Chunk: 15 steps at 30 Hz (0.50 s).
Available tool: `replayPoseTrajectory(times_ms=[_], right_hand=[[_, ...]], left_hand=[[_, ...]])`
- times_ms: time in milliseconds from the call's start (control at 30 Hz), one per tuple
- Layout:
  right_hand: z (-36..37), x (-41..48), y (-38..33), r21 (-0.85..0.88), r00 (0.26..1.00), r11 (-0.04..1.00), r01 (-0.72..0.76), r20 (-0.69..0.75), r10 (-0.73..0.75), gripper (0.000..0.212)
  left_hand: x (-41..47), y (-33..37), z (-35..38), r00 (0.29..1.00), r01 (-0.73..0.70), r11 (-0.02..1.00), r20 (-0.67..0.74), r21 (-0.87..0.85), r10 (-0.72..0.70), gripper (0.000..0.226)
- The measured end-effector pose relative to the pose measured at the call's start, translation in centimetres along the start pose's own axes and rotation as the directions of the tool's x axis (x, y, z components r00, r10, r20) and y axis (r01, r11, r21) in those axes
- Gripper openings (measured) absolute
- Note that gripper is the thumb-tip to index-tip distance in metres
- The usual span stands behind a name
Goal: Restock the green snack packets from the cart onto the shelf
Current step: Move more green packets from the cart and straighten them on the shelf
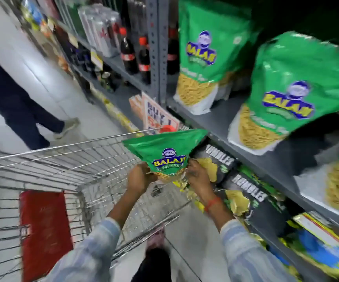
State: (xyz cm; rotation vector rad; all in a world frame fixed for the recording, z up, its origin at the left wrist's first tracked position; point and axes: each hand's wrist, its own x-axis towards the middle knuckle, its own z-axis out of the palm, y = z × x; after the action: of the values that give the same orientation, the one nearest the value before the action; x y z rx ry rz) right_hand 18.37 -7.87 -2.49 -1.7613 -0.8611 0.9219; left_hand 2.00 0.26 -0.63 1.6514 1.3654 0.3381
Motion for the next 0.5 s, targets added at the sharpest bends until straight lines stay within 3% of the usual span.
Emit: replayPoseTrajectory(times_ms=[100, 300, 433, 500], right_hand=[[-5.4, -4.8, -3.0, 0.075, 0.99, 0.995, 0.069, -0.129, -0.059, 0.048], [-15.2, -13.7, -5.3, 0.095, 0.915, 0.967, 0.237, -0.356, -0.189, 0.039], [-20.5, -19.0, -4.1, 0.092, 0.875, 0.97, 0.225, -0.456, -0.16, 0.044], [-22.8, -21.4, -2.5, 0.125, 0.853, 0.97, 0.207, -0.509, -0.117, 0.044]], left_hand=[[-4.0, 5.1, 1.0, 0.983, -0.176, 0.98, -0.035, 0.09, 0.18, 0.031], [-10.0, 12.7, 4.6, 0.938, -0.342, 0.903, 0.042, 0.261, 0.343, 0.048], [-15.2, 17.2, 8.8, 0.853, -0.521, 0.812, 0.131, 0.262, 0.505, 0.039], [-17.2, 18.7, 11.3, 0.847, -0.532, 0.816, 0.152, 0.225, 0.51, 0.028]])
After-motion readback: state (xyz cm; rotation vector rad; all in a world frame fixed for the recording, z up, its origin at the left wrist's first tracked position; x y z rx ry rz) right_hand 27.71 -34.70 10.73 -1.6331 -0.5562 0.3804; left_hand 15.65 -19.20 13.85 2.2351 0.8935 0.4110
